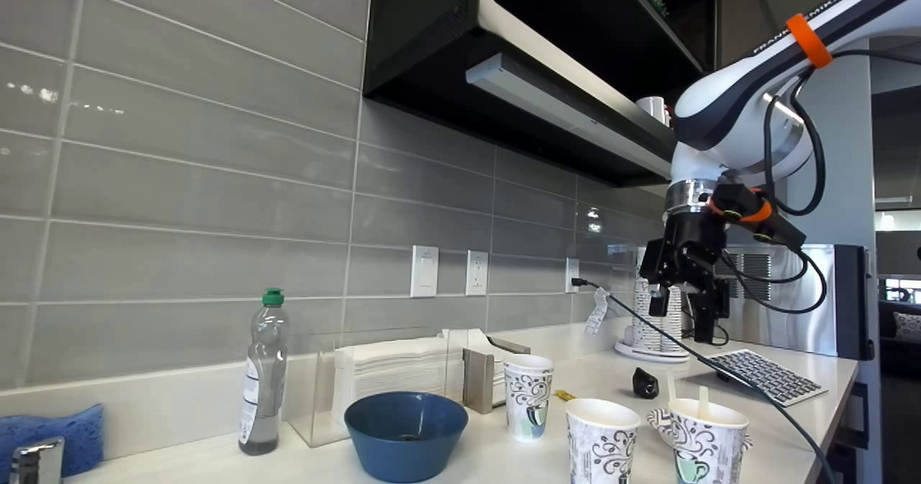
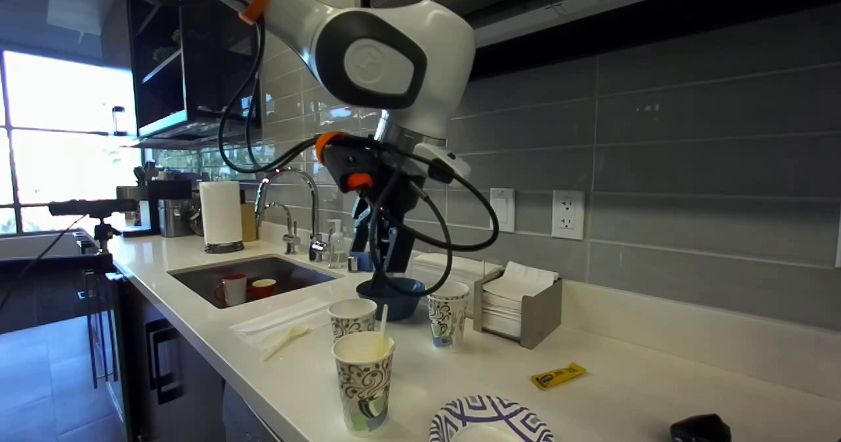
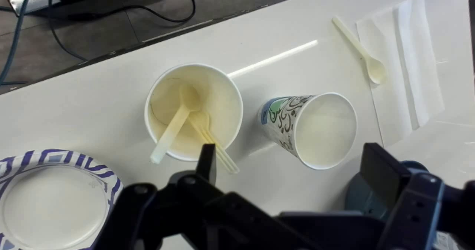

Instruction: Move the spoon to the cup to the left

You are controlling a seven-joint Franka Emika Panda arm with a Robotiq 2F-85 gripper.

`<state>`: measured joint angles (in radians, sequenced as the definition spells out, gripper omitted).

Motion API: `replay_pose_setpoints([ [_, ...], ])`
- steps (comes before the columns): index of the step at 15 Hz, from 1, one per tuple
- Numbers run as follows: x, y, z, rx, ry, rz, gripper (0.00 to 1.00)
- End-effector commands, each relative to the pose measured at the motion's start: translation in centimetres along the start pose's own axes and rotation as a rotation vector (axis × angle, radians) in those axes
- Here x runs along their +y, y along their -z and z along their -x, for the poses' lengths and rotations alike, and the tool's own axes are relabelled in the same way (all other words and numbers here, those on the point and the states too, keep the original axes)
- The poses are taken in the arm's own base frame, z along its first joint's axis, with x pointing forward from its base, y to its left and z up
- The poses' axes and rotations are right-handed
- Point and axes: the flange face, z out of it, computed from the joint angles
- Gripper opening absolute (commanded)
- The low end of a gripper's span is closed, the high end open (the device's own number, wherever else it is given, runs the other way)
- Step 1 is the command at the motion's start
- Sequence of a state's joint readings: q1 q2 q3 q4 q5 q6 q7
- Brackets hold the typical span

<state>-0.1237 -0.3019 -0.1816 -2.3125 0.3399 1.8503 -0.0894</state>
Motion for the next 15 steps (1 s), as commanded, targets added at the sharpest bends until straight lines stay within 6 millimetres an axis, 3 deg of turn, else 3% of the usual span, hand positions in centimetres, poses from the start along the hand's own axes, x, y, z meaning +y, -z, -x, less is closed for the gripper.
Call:
replay_pose_setpoints([
  [1,-0.1,-0.2,-0.3,-0.005,0.000,0.003,1.00],
  [4,-0.2,-0.3,-0.7,-0.009,-0.002,0.005,1.00],
  [10,0.1,-1.5,-1.6,0.045,-0.257,0.152,1.00],
  [15,-0.5,-4.0,-2.3,0.052,-0.372,0.232,1.00],
])
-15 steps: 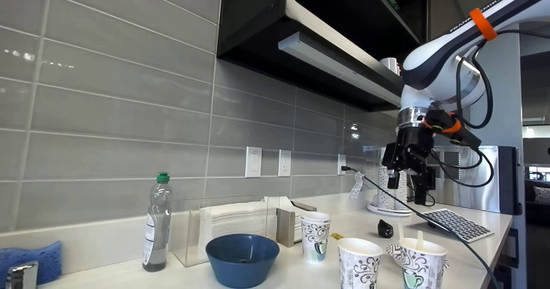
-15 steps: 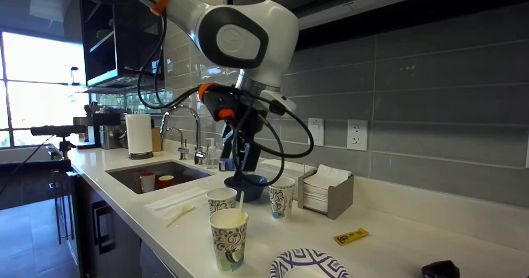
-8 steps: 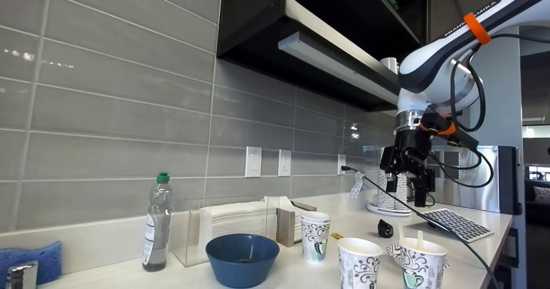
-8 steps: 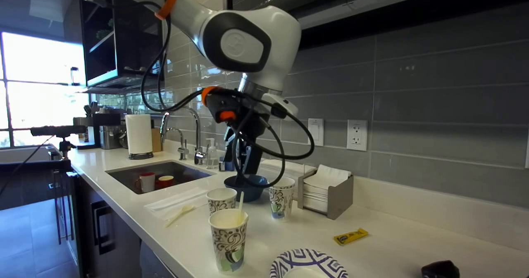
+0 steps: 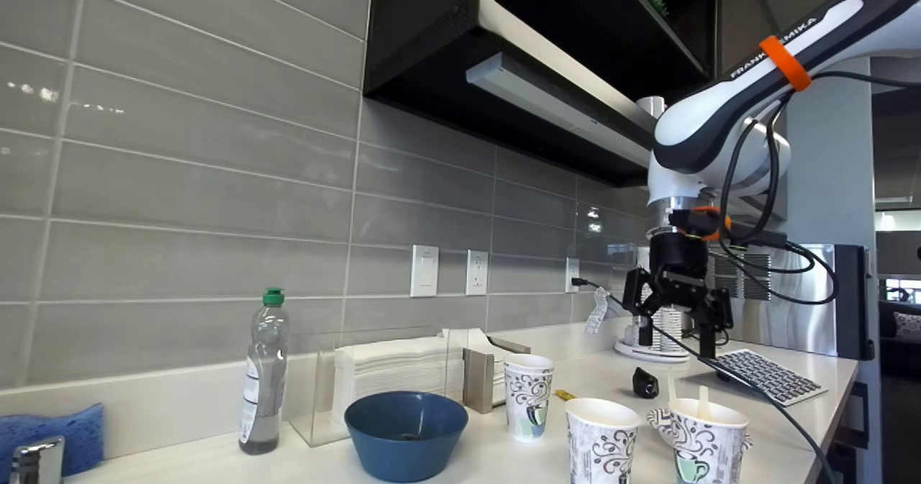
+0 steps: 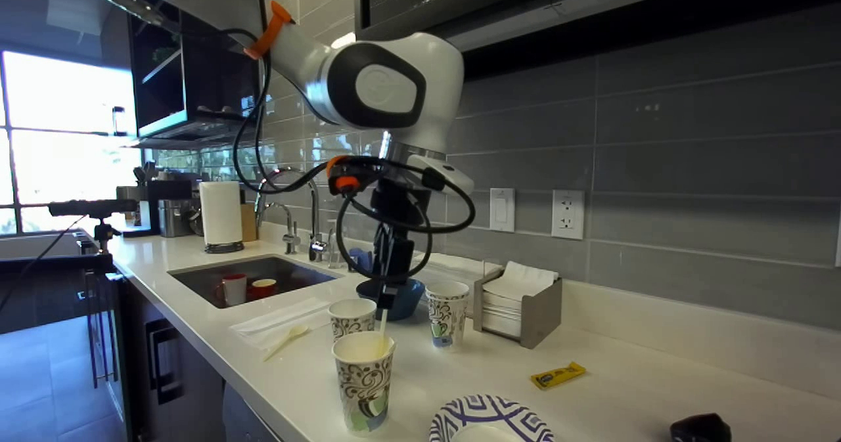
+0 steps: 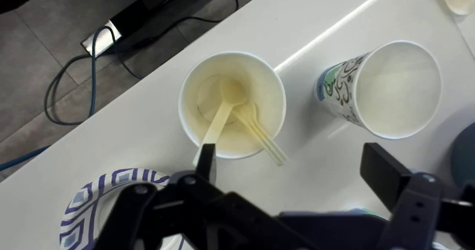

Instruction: Move the spoon to the cup to the left

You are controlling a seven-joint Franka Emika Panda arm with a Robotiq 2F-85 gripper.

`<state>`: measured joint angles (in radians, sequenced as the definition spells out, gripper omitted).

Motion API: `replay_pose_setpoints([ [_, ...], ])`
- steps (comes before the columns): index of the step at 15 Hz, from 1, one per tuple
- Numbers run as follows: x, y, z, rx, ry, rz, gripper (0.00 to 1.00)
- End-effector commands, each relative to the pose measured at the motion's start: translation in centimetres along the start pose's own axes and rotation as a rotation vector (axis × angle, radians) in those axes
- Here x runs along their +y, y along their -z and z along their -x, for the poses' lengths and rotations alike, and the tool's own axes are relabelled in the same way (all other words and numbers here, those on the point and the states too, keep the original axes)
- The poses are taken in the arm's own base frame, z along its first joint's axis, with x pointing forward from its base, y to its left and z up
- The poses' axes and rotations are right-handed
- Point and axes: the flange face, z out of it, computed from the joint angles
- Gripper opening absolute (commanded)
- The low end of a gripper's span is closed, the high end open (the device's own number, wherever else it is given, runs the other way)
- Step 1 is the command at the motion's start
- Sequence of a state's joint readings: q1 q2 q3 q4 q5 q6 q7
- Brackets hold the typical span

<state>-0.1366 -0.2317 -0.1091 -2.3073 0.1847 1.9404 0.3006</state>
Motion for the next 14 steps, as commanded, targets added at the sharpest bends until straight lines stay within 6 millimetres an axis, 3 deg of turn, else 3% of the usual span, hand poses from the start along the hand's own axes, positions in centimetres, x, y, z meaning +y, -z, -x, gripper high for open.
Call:
replay_pose_setpoints([
  [1,-0.1,-1.7,-0.4,0.014,-0.093,0.047,1.00],
  [4,0.5,-2.5,-0.6,0.022,-0.176,0.053,0.98],
  [7,0.9,-2.6,-0.7,0.027,-0.240,0.045,0.77],
  [9,1.0,-2.6,-0.8,0.033,-0.268,0.041,0.77],
  [10,1.1,-2.5,-0.9,0.037,-0.278,0.039,0.67],
  [11,1.1,-2.6,-0.9,0.038,-0.288,0.039,0.68],
  [14,1.0,-2.5,-1.0,0.044,-0.304,0.036,0.42],
])
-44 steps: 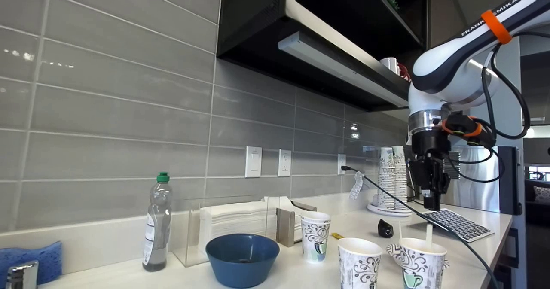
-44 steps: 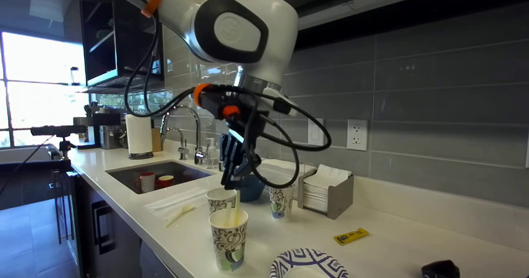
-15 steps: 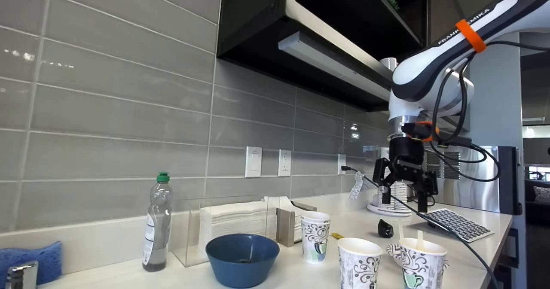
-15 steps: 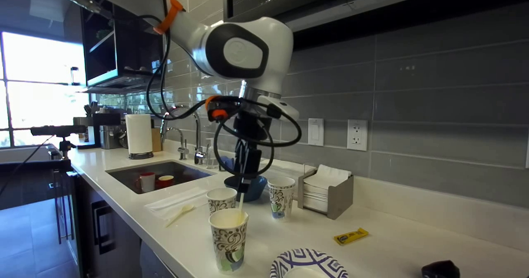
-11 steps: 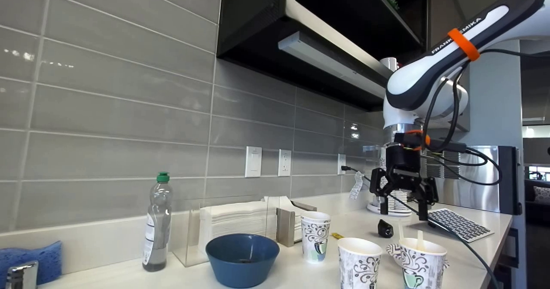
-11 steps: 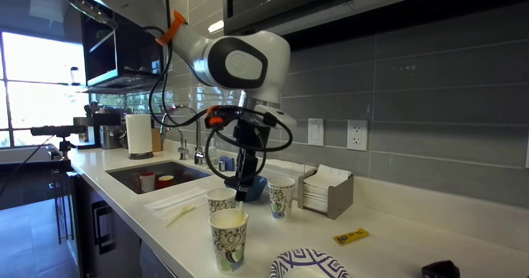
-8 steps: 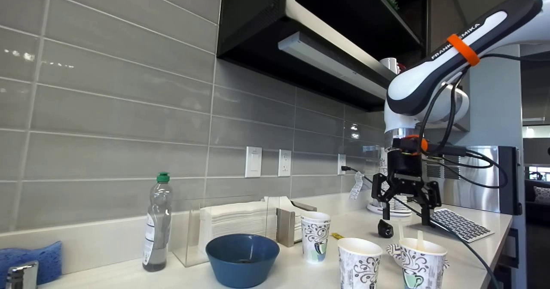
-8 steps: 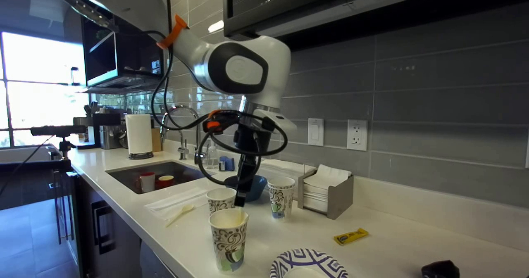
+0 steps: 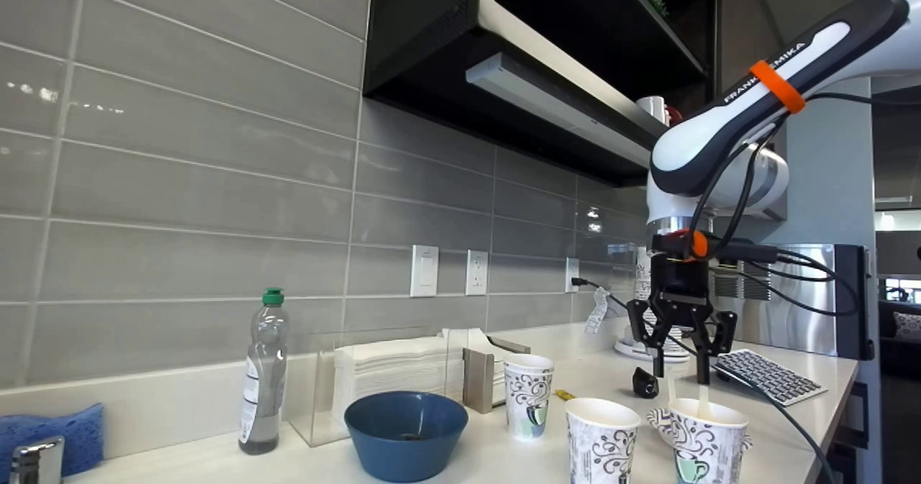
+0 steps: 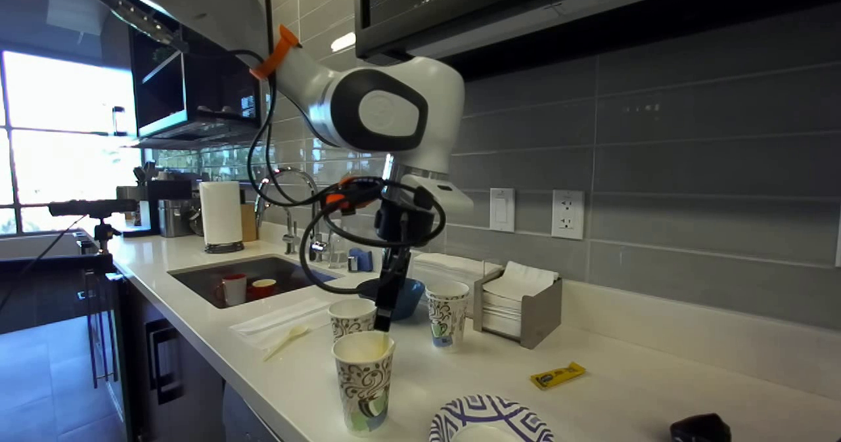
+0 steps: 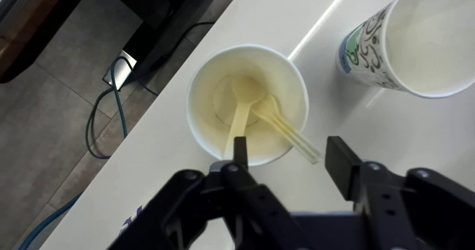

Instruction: Move the spoon to the cup to the left

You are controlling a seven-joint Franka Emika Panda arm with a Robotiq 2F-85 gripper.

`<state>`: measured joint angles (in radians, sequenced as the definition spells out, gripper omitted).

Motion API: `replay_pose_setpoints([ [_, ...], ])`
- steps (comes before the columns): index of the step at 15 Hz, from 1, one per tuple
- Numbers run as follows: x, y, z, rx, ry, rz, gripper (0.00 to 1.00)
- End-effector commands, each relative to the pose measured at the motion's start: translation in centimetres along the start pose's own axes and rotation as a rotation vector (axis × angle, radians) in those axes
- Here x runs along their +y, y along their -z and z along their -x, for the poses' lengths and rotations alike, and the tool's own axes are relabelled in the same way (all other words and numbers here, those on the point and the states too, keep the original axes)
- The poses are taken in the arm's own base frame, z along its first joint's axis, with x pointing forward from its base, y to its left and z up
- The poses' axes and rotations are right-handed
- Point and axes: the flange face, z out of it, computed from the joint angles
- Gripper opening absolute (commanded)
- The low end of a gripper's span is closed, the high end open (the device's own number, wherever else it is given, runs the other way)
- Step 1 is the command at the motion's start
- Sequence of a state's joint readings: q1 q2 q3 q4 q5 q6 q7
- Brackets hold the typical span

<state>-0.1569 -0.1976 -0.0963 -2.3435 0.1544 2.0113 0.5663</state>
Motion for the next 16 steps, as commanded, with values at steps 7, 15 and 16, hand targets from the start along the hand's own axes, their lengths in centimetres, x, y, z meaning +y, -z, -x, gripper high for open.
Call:
replay_pose_setpoints([
  [7,0.2,0.1,-0.3,0.020,-0.049,-0.007,0.02],
  [15,1.4,2.1,0.4,0.058,-0.084,0.012,0.01],
  [16,1.6,2.7,0.8,0.075,-0.089,0.018,0.01],
])
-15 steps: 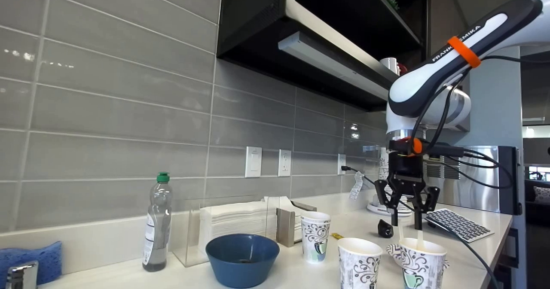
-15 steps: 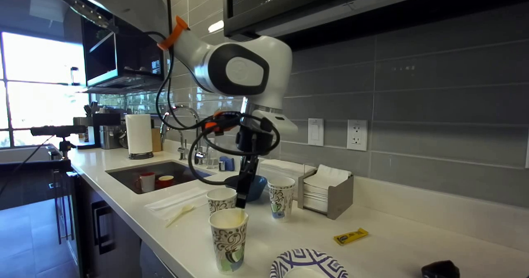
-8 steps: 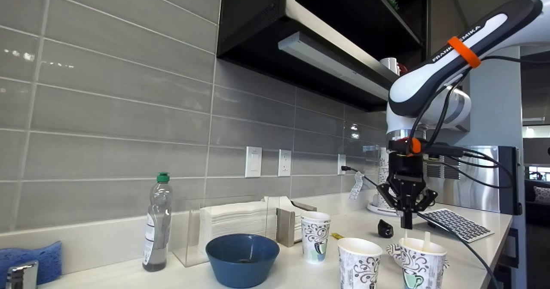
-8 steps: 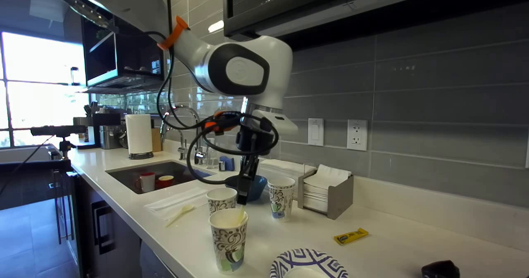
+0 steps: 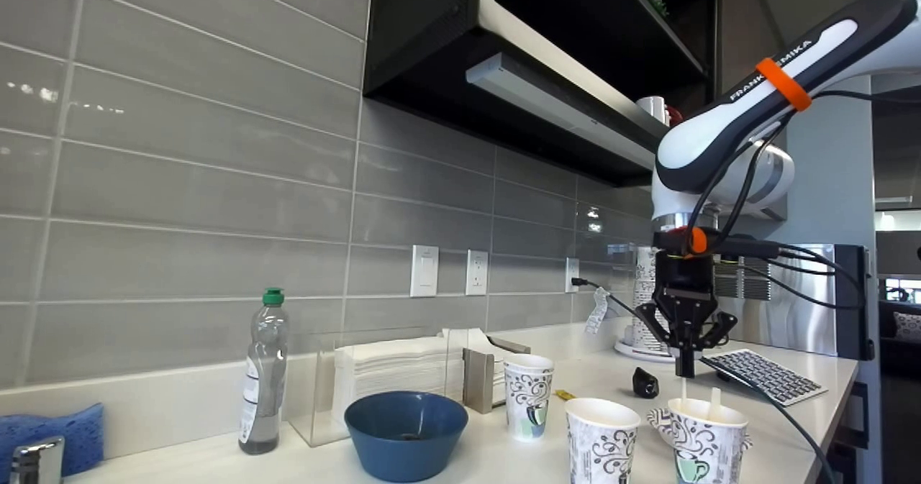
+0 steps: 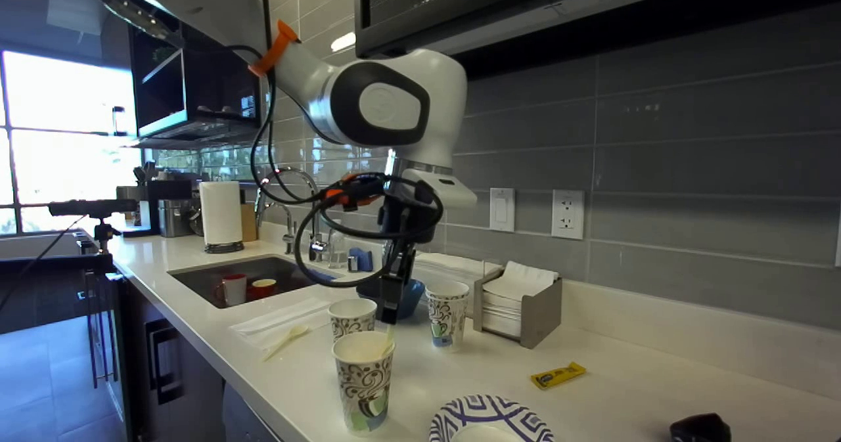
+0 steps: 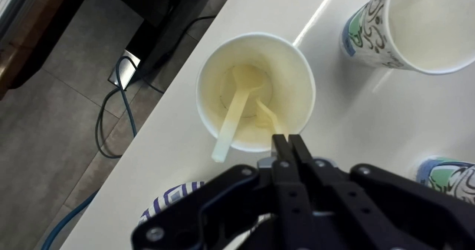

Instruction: Move the spoon to the cup to the left

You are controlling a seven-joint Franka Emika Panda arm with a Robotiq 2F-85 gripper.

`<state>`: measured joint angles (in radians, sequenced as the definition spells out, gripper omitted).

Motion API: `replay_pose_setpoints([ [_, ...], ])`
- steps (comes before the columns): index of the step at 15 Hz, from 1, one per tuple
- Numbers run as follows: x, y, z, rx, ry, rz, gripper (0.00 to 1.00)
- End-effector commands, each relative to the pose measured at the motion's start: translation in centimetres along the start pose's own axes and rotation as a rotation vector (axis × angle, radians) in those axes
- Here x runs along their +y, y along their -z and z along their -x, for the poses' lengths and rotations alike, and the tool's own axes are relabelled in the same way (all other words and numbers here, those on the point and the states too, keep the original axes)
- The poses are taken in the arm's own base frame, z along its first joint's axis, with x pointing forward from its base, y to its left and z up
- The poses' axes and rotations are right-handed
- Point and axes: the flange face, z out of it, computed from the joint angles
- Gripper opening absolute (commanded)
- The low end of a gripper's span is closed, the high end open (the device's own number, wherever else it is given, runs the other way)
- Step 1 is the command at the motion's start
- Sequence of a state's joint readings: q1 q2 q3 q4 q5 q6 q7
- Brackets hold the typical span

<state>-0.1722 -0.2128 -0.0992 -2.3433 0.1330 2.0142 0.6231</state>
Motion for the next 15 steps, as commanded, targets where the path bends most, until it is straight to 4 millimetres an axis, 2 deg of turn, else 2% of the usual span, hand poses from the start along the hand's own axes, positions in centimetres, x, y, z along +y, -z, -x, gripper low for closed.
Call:
replay_pose_setpoints([
  [1,1.0,2.7,1.4,0.069,-0.026,0.022,0.01],
  [10,0.3,10.9,6.4,0.275,0.083,0.068,0.01],
  [15,-0.8,14.6,8.9,0.351,0.164,0.045,0.01],
])
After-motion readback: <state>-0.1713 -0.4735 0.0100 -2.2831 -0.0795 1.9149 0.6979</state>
